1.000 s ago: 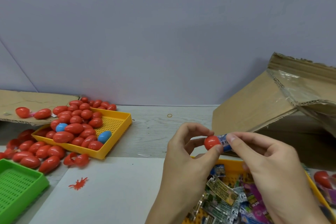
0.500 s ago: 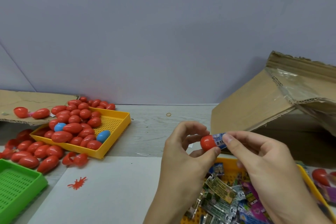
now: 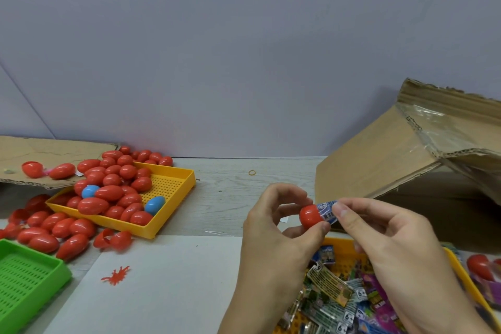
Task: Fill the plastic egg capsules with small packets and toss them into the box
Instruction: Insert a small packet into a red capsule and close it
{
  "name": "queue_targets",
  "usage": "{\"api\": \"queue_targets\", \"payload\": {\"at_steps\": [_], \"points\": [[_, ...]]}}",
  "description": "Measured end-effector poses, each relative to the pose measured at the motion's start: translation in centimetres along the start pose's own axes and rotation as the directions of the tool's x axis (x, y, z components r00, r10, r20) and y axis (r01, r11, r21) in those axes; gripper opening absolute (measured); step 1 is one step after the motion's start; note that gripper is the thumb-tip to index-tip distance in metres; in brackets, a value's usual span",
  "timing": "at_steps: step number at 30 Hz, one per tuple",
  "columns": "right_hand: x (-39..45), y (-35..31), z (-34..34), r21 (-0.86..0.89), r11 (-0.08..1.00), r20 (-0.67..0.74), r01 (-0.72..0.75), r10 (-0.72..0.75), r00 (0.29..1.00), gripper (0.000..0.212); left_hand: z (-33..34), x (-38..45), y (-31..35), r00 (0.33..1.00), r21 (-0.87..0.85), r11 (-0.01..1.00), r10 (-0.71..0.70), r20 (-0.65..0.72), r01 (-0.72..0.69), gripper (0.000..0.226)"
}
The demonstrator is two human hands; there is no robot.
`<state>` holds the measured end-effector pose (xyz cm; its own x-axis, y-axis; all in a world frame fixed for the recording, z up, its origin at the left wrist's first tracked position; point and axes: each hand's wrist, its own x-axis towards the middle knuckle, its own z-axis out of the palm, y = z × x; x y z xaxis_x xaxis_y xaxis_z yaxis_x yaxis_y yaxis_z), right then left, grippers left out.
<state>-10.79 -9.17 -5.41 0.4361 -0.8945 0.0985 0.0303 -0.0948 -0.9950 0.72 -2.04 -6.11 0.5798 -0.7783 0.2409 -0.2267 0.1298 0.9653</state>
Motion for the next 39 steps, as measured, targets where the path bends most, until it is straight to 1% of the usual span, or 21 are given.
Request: {"api": "queue_targets", "payload": {"at_steps": [4, 7, 10, 13, 16, 19, 21, 25, 29, 32, 35, 39], "points": [[0.0, 0.1, -0.2, -0.019, 1.0, 0.006, 0.0, 0.0, 1.0, 0.022, 0.0, 0.0, 0.0, 1.0, 0.019, 1.0, -0.002, -0.004, 0.002, 0.033], [0.1, 0.5, -0.3, -0.076, 0.997, 0.006, 0.014, -0.014, 1.0, 0.015, 0.0, -0.1, -0.1, 1.0, 0.033, 0.999, 0.007, -0.001, -0.007, 0.031], [0.2, 0.8, -0.3, -0.12, 0.992, -0.008, 0.041, -0.042, 0.999, 0.016, 0.0, -0.1, 0.0, 1.0, 0.024, 0.999, 0.023, 0.014, -0.023, 0.029], [0.2, 0.8, -0.3, -0.124, 0.99, -0.014, 0.075, -0.077, 0.997, 0.016, 0.2, -0.1, 0.1, 0.998, 0.02, 0.998, 0.06, 0.017, -0.06, 0.022], [0.2, 0.9, -0.4, -0.14, 0.985, 0.007, 0.102, -0.102, 0.995, 0.018, 0.3, -0.1, -0.1, 0.996, 0.043, 0.995, 0.095, -0.003, -0.094, 0.018], [0.1, 1.2, -0.5, -0.166, 0.975, 0.03, 0.149, -0.146, 0.989, 0.025, 0.2, 0.1, -0.4, 0.996, 0.032, 0.996, 0.08, -0.045, -0.078, 0.015], [0.0, 1.4, -0.4, -0.223, 0.957, 0.028, 0.185, -0.184, 0.983, 0.034, 0.1, 0.2, -0.5, 0.997, -0.023, 0.999, 0.04, -0.067, -0.042, 0.011], [-0.1, 1.6, 0.3, -0.366, 0.89, 0.039, 0.271, -0.276, 0.96, 0.048, 0.0, 0.2, -0.4, 0.998, -0.092, 0.996, 0.001, -0.061, -0.007, 0.008], [-0.3, 1.8, 1.0, -0.442, 0.823, 0.031, 0.358, -0.385, 0.923, 0.064, 0.1, 0.2, -0.2, 0.999, -0.121, 0.993, -0.015, -0.05, 0.009, 0.008], [-0.4, 1.8, 1.1, -0.505, 0.779, 0.051, 0.372, -0.403, 0.914, 0.076, 0.2, 0.1, -0.3, 0.998, -0.119, 0.993, -0.026, -0.051, 0.02, 0.008], [-0.4, 1.9, 1.1, -0.55, 0.746, 0.051, 0.376, -0.42, 0.906, 0.078, 0.2, 0.1, -0.2, 0.998, -0.112, 0.993, -0.041, -0.042, 0.037, 0.009], [-0.5, 1.8, 1.1, -0.538, 0.752, 0.046, 0.381, -0.425, 0.904, 0.076, 0.2, 0.2, -0.3, 0.996, -0.142, 0.987, -0.079, -0.037, 0.073, 0.008]]}}
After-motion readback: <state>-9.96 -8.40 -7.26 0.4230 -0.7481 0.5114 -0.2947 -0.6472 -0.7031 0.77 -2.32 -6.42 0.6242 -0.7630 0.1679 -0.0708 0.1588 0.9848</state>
